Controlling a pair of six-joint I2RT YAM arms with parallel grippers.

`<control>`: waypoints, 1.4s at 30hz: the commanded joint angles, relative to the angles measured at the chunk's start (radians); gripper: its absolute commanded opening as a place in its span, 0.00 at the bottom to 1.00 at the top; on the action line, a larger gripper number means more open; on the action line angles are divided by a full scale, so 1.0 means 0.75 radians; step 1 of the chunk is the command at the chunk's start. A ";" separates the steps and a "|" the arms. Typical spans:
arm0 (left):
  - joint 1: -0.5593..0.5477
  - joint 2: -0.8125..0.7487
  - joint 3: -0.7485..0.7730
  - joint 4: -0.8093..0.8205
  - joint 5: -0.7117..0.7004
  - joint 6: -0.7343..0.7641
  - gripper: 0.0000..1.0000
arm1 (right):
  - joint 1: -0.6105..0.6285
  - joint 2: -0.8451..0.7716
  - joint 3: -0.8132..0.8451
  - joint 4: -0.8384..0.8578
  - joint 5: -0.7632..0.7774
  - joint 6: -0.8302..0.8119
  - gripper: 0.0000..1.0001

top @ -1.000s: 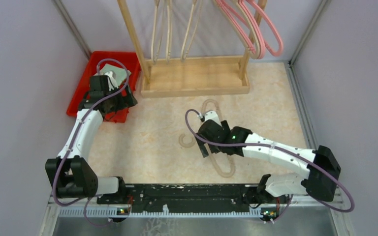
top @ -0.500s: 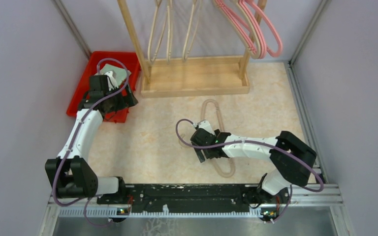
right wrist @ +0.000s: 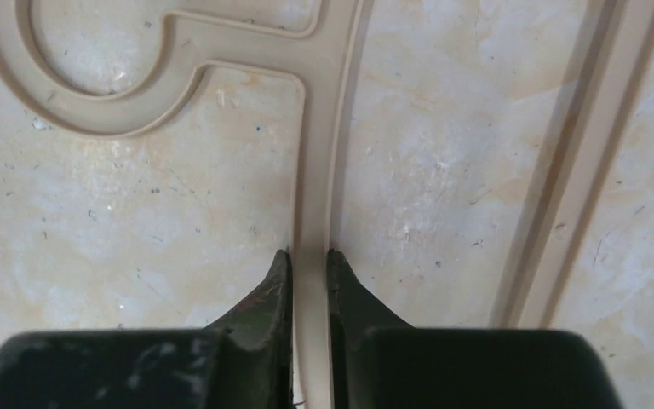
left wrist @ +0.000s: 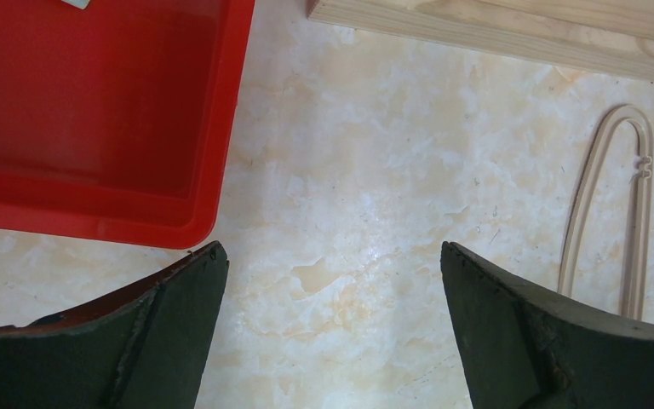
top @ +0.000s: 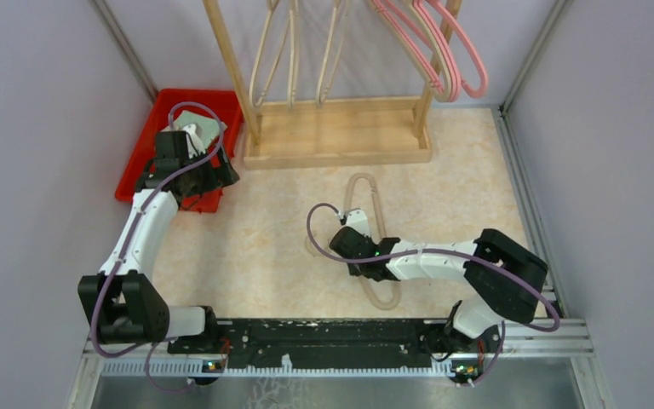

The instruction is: Organize the hangers

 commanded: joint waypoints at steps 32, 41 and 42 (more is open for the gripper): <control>0.003 -0.053 0.057 0.008 0.055 -0.021 1.00 | -0.662 -0.501 0.948 -0.395 -1.007 0.153 0.00; 0.005 -0.062 0.052 0.017 0.052 -0.025 1.00 | -0.892 -0.317 1.197 -0.197 -1.310 0.313 0.00; 0.003 -0.062 0.051 0.021 0.050 -0.024 1.00 | -0.915 -0.300 1.199 -0.129 -1.342 0.353 0.00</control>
